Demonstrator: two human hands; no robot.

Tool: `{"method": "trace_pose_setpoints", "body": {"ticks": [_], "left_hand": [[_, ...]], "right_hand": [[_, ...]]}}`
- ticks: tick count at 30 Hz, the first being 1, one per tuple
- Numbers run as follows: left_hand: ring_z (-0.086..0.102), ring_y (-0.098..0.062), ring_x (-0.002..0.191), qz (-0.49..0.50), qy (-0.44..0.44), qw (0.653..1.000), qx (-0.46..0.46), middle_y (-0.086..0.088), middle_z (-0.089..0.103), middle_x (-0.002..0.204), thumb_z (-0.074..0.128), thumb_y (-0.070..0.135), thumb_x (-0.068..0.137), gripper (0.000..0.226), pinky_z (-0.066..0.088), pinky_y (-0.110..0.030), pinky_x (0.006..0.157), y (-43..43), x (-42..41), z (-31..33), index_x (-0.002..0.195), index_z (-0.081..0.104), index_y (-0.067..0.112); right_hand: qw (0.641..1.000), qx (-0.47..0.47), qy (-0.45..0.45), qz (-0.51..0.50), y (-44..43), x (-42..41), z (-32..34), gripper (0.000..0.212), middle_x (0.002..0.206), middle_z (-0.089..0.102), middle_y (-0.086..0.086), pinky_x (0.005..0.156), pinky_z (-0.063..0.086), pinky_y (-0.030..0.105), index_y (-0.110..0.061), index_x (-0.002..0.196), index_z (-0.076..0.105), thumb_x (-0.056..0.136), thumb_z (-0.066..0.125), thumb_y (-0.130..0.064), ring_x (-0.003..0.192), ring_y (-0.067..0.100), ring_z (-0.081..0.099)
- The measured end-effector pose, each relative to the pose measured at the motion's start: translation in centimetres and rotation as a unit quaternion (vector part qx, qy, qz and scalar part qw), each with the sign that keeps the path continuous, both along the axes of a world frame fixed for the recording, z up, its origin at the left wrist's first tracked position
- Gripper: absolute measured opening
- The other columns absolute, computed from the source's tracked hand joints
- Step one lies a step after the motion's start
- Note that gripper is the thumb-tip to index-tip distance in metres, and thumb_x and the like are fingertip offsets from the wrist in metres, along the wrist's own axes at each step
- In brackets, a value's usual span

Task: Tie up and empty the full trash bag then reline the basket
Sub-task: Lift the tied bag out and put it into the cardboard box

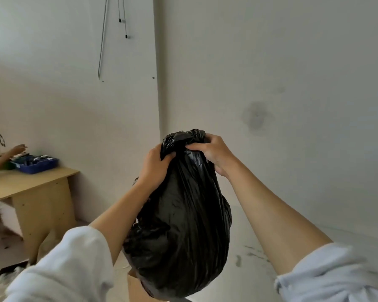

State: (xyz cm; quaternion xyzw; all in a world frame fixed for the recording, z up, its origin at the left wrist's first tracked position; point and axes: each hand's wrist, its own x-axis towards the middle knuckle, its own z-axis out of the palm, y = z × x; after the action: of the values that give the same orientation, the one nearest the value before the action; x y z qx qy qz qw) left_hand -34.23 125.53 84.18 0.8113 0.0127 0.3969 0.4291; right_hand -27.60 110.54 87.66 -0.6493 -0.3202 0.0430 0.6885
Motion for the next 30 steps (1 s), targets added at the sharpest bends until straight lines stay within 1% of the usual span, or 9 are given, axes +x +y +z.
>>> {"method": "trace_pose_setpoints", "body": {"ticks": [5, 9, 14, 18, 20, 23, 27, 28, 30], "left_hand": [[0.061, -0.014, 0.088, -0.009, 0.024, 1.0, -0.008, 0.006, 0.065, 0.09, 0.057, 0.009, 0.09, 0.012, 0.043, -0.022, 0.07, 11.2, 3.8, -0.9, 0.098, 0.06, 0.018], [0.063, -0.018, 0.093, -0.011, 0.051, 0.999, -0.005, 0.0, 0.067, 0.096, 0.058, 0.01, 0.089, 0.016, 0.045, -0.027, 0.076, 20.3, 7.1, -2.9, 0.104, 0.063, 0.012], [0.062, -0.02, 0.097, -0.037, 0.08, 0.996, 0.017, -0.002, 0.068, 0.102, 0.058, 0.01, 0.09, 0.019, 0.047, -0.031, 0.081, 31.1, 13.3, -6.0, 0.108, 0.063, 0.009], [0.06, -0.017, 0.098, -0.06, 0.114, 0.991, 0.038, -0.001, 0.067, 0.106, 0.056, 0.014, 0.092, 0.023, 0.039, -0.021, 0.072, 38.2, 19.1, -9.7, 0.114, 0.061, 0.01], [0.06, -0.019, 0.099, -0.083, 0.143, 0.985, 0.051, -0.002, 0.067, 0.107, 0.056, 0.015, 0.092, 0.024, 0.035, -0.016, 0.069, 40.8, 22.0, -11.9, 0.114, 0.061, 0.009], [0.06, -0.021, 0.1, -0.124, 0.195, 0.971, 0.067, -0.005, 0.067, 0.108, 0.056, 0.015, 0.092, 0.024, 0.035, -0.017, 0.069, 43.0, 26.3, -15.0, 0.115, 0.061, 0.007], [0.061, -0.023, 0.099, -0.167, 0.243, 0.954, 0.053, -0.007, 0.067, 0.108, 0.056, 0.014, 0.093, 0.024, 0.041, -0.024, 0.075, 44.1, 31.9, -19.8, 0.115, 0.06, 0.007], [0.061, -0.023, 0.099, -0.173, 0.255, 0.95, 0.052, -0.007, 0.067, 0.108, 0.055, 0.014, 0.093, 0.024, 0.042, -0.024, 0.075, 44.2, 33.3, -21.3, 0.115, 0.06, 0.006], [0.061, -0.024, 0.1, -0.186, 0.277, 0.941, 0.052, -0.007, 0.066, 0.109, 0.053, 0.012, 0.094, 0.024, 0.041, -0.021, 0.075, 44.4, 35.7, -24.5, 0.116, 0.059, 0.007]], "right_hand": [[1.0, -0.011, 0.012, -0.004, 11.6, 4.5, -1.5, 0.022, 0.093, 0.074, 0.008, 0.082, 0.057, 0.033, -0.011, 0.097, 0.071, 0.075, 0.073, -0.006, 0.087, 0.021, 0.071], [0.999, -0.047, 0.012, -0.011, 20.0, 7.8, -3.2, 0.026, 0.096, 0.073, 0.006, 0.082, 0.056, 0.03, -0.014, 0.099, 0.07, 0.075, 0.075, -0.009, 0.088, 0.018, 0.07], [0.997, -0.055, 0.025, -0.046, 30.2, 13.0, -6.8, 0.024, 0.095, 0.073, 0.002, 0.082, 0.055, 0.028, -0.02, 0.094, 0.069, 0.074, 0.076, -0.009, 0.089, 0.017, 0.07], [0.992, -0.054, 0.066, -0.092, 36.7, 17.5, -10.6, 0.023, 0.093, 0.072, -0.001, 0.078, 0.055, 0.025, -0.025, 0.089, 0.068, 0.074, 0.075, -0.009, 0.087, 0.014, 0.069], [0.988, -0.067, 0.087, -0.112, 38.7, 19.5, -12.8, 0.025, 0.092, 0.071, -0.003, 0.073, 0.054, 0.019, -0.024, 0.091, 0.068, 0.075, 0.075, -0.007, 0.086, 0.01, 0.068], [0.978, -0.083, 0.12, -0.149, 40.5, 22.6, -16.4, 0.027, 0.092, 0.07, -0.005, 0.067, 0.051, 0.013, -0.018, 0.099, 0.068, 0.076, 0.074, -0.006, 0.085, 0.007, 0.066], [0.962, -0.09, 0.169, -0.193, 41.5, 27.4, -22.0, 0.029, 0.1, 0.07, -0.001, 0.08, 0.052, 0.024, -0.018, 0.103, 0.067, 0.076, 0.074, -0.008, 0.094, 0.013, 0.065], [0.959, -0.099, 0.174, -0.202, 41.7, 28.5, -23.5, 0.029, 0.102, 0.069, -0.001, 0.081, 0.051, 0.024, -0.018, 0.103, 0.066, 0.077, 0.074, -0.009, 0.094, 0.014, 0.065], [0.952, -0.129, 0.171, -0.217, 42.1, 30.5, -26.5, 0.028, 0.102, 0.068, -0.001, 0.076, 0.048, 0.018, -0.015, 0.106, 0.066, 0.079, 0.073, -0.012, 0.091, 0.006, 0.062]]}}
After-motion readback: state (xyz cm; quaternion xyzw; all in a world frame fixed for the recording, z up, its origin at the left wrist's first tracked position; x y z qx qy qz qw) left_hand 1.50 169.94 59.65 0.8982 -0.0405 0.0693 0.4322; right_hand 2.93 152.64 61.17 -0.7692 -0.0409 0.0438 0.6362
